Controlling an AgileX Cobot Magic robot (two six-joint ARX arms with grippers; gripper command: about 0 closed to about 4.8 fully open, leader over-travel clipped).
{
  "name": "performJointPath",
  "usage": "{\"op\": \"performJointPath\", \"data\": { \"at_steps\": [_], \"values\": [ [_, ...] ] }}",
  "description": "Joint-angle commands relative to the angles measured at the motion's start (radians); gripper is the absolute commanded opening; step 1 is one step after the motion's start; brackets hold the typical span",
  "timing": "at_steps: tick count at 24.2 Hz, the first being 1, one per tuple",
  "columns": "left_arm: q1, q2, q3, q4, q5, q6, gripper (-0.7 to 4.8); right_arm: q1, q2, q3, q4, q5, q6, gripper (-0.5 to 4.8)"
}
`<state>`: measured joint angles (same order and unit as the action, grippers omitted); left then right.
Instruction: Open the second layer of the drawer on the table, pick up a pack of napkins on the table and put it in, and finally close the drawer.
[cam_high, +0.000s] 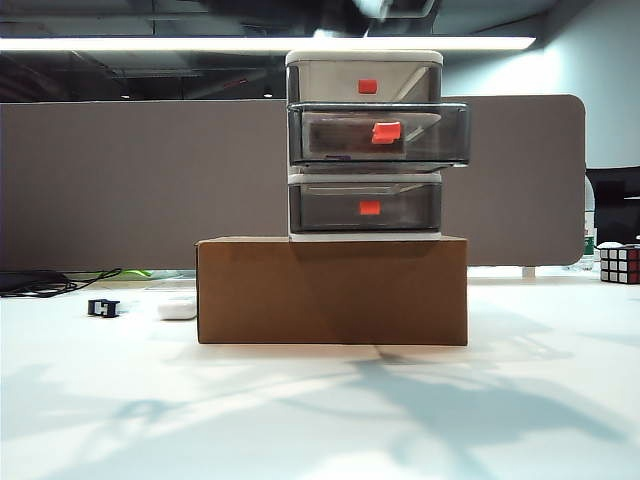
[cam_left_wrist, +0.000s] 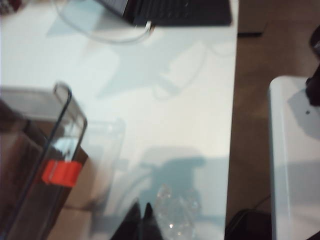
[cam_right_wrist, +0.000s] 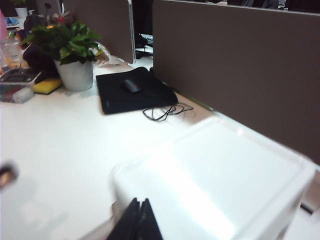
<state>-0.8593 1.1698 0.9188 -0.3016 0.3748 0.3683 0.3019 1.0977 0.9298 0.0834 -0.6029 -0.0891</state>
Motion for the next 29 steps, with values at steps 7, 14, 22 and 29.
{"op": "performJointPath", "data": {
  "at_steps": [7,14,22,29],
  "values": [
    [0.047,0.123,-0.043,0.221,-0.134,-0.003,-0.06,0.008,0.334,0.321,-0.121,-0.050,0.008,-0.05],
    [0.063,0.212,-0.043,0.338,-0.237,-0.006,-0.06,0.008,0.399,0.331,-0.214,-0.046,-0.014,-0.05],
    [0.063,0.220,-0.043,0.427,-0.423,-0.002,-0.06,0.008,0.399,0.331,-0.296,0.005,-0.079,-0.05],
    [0.063,0.220,-0.043,0.461,-0.575,-0.001,-0.06,0.008,0.399,0.331,-0.297,0.005,-0.079,-0.05]
  ]
}}
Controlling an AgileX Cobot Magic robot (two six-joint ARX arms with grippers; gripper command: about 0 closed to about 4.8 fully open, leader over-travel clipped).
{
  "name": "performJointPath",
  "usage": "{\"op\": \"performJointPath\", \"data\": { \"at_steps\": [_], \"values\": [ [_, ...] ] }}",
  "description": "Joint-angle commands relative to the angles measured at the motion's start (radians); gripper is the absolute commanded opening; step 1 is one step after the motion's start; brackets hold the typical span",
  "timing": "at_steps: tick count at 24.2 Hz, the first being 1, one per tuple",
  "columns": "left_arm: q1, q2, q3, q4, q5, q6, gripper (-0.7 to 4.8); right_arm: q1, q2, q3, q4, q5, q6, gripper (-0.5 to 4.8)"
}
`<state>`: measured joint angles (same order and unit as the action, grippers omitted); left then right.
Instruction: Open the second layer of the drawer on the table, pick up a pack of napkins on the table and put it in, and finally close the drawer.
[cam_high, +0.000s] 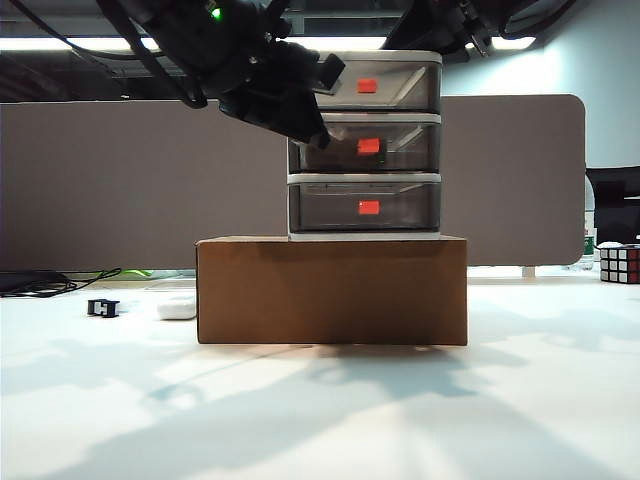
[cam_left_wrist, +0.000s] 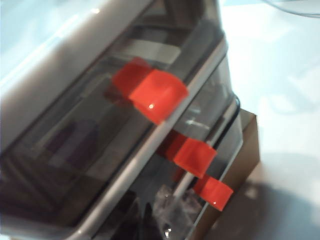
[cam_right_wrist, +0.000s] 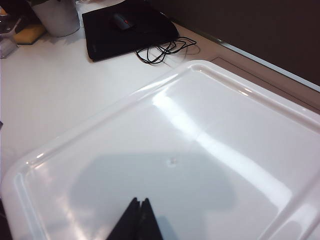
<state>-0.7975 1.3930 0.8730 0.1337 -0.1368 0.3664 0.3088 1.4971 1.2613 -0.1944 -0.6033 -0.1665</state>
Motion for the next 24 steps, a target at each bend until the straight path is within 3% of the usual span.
{"op": "performJointPath", "data": {
  "at_steps": [1,8,10,11,13,16,17,20,24],
  "values": [
    [0.002,-0.003,0.002,0.025,-0.069,0.001,-0.06,0.001,0.000,0.000,-0.019,0.005,-0.002,-0.05],
    [0.008,-0.003,0.002,0.025,-0.106,0.000,-0.06,0.001,0.000,0.000,-0.009,-0.002,-0.003,-0.05],
    [0.008,-0.006,0.002,0.016,-0.081,0.000,-0.06,0.001,-0.006,0.000,0.020,-0.024,-0.003,-0.05],
    [0.002,-0.026,0.002,-0.031,-0.036,0.000,-0.06,0.001,-0.033,0.000,0.063,-0.070,-0.003,-0.05],
    [-0.026,-0.096,-0.011,-0.098,0.029,0.019,-0.06,0.001,-0.112,0.001,0.087,-0.067,-0.003,-0.05],
    [-0.045,-0.225,-0.067,-0.095,0.055,0.026,-0.06,0.001,-0.208,0.000,0.037,-0.038,-0.003,-0.05],
    [-0.046,-0.335,-0.107,-0.133,0.054,0.015,-0.06,0.000,-0.277,0.000,-0.045,-0.021,-0.019,-0.05],
    [-0.045,-0.575,-0.186,-0.272,0.019,-0.053,-0.06,-0.001,-0.418,-0.018,-0.251,0.026,-0.100,-0.05],
    [-0.049,-0.858,-0.286,-0.388,0.016,-0.154,-0.06,0.003,-0.609,-0.145,-0.303,0.027,-0.048,-0.05]
  ]
}}
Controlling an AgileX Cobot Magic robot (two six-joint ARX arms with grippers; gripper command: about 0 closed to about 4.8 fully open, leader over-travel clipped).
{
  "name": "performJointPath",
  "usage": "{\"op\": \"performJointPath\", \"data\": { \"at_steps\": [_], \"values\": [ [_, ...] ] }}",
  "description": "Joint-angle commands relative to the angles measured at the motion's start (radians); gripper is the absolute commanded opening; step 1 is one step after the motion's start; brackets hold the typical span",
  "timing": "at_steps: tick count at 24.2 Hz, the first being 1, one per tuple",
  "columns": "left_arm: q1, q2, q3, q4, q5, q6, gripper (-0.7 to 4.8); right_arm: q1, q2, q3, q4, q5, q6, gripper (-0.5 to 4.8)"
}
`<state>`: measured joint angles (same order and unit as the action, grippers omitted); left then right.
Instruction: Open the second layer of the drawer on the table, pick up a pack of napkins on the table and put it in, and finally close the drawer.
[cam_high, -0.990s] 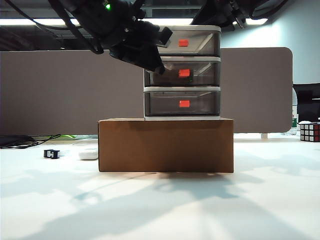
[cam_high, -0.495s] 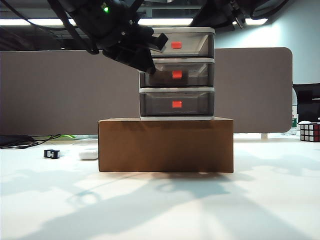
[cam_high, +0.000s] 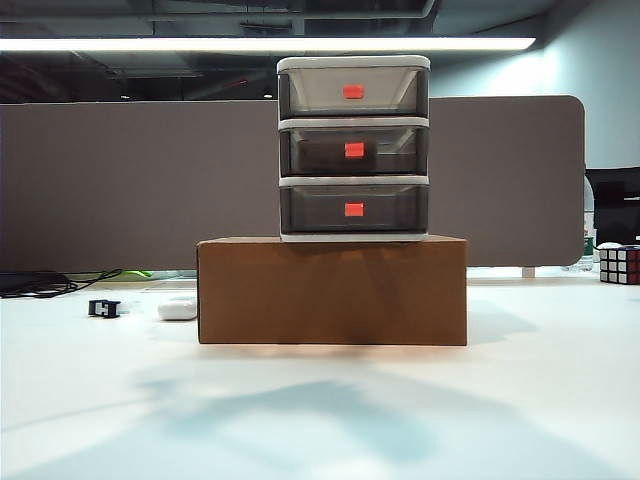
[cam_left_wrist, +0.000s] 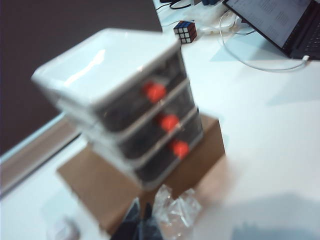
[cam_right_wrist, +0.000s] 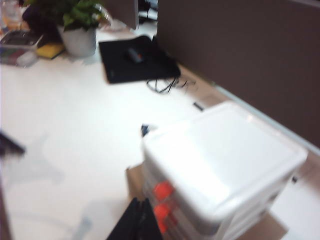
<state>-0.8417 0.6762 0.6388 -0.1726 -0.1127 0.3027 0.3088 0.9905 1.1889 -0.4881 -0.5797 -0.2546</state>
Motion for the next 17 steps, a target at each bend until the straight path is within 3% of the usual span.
{"op": "performJointPath", "data": {
  "at_steps": [1,3,8,10,14,17],
  "values": [
    [-0.005,-0.201,-0.074,-0.109,-0.020,-0.126,-0.06,0.003,-0.154,-0.111,-0.008,0.013,0.062,-0.05],
    [-0.006,-0.398,-0.129,-0.201,-0.068,-0.245,-0.06,0.003,-0.327,-0.238,-0.009,0.108,0.123,-0.05],
    [-0.009,-0.661,-0.214,-0.234,-0.095,-0.316,-0.06,0.007,-0.602,-0.456,-0.008,0.202,0.188,-0.05],
    [-0.003,-0.655,-0.255,-0.272,-0.179,-0.337,-0.06,0.006,-0.817,-0.639,0.006,0.244,0.203,-0.05],
    [-0.005,-0.657,-0.304,-0.250,-0.171,-0.367,-0.06,0.013,-0.993,-0.797,0.049,0.271,0.219,-0.05],
    [-0.004,-0.673,-0.387,-0.163,-0.160,-0.362,-0.06,0.014,-0.966,-0.923,0.174,0.293,0.274,-0.05]
  ]
}}
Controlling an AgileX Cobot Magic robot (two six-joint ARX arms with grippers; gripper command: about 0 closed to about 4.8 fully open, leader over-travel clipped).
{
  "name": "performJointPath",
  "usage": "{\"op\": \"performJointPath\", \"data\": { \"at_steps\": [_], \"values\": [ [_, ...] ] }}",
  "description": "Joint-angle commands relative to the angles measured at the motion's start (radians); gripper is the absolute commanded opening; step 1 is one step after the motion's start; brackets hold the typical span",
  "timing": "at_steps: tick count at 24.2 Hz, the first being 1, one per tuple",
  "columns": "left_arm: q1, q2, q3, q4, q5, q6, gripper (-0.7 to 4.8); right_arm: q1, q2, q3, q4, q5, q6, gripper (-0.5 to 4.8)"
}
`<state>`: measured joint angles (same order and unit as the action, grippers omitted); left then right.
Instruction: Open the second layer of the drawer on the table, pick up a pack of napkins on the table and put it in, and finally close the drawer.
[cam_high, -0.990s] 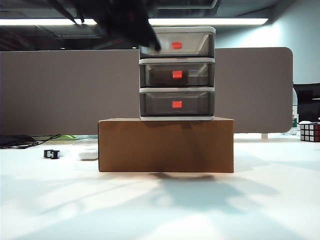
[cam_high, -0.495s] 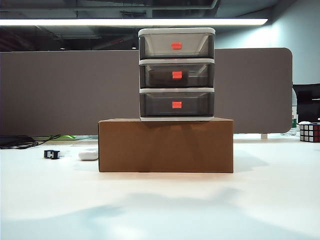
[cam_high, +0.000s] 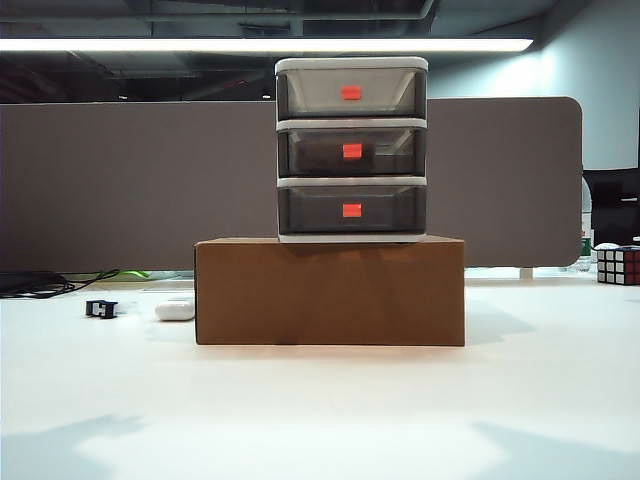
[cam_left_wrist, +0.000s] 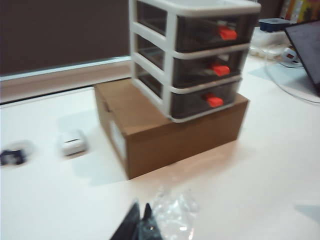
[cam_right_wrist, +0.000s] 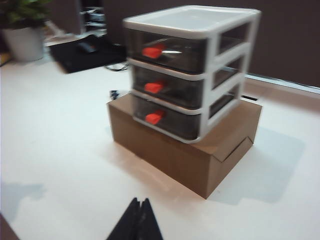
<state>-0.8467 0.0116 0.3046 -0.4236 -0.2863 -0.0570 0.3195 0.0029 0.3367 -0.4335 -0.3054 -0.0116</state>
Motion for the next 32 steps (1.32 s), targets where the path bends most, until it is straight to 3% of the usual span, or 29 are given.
{"op": "performJointPath", "data": {
  "at_steps": [1,10,15,17,19,23,25,32],
  "values": [
    [0.001,-0.009,-0.086,0.143,0.018,-0.003,-0.06,0.003,0.013,-0.130,0.219,0.043,0.031,-0.05],
    [0.002,-0.009,-0.214,0.338,0.010,0.026,-0.06,0.003,-0.003,-0.331,0.426,0.127,0.029,-0.05],
    [0.002,-0.009,-0.240,0.346,-0.018,0.054,-0.06,-0.001,-0.003,-0.336,0.420,0.151,-0.068,-0.05],
    [0.019,-0.009,-0.291,0.438,-0.031,0.068,-0.06,-0.026,-0.003,-0.336,0.415,0.154,-0.076,-0.05],
    [0.045,-0.009,-0.298,0.433,-0.032,0.066,-0.06,-0.052,-0.003,-0.336,0.414,0.154,-0.084,-0.05],
    [0.167,-0.009,-0.298,0.423,-0.019,0.076,-0.06,-0.162,-0.003,-0.336,0.414,0.135,-0.098,-0.05],
    [0.312,-0.009,-0.298,0.421,0.106,0.085,-0.06,-0.266,-0.003,-0.336,0.416,0.074,-0.098,-0.05],
    [0.569,-0.009,-0.298,0.413,0.293,0.093,-0.06,-0.369,-0.003,-0.336,0.458,0.014,-0.098,-0.05]
  ]
}}
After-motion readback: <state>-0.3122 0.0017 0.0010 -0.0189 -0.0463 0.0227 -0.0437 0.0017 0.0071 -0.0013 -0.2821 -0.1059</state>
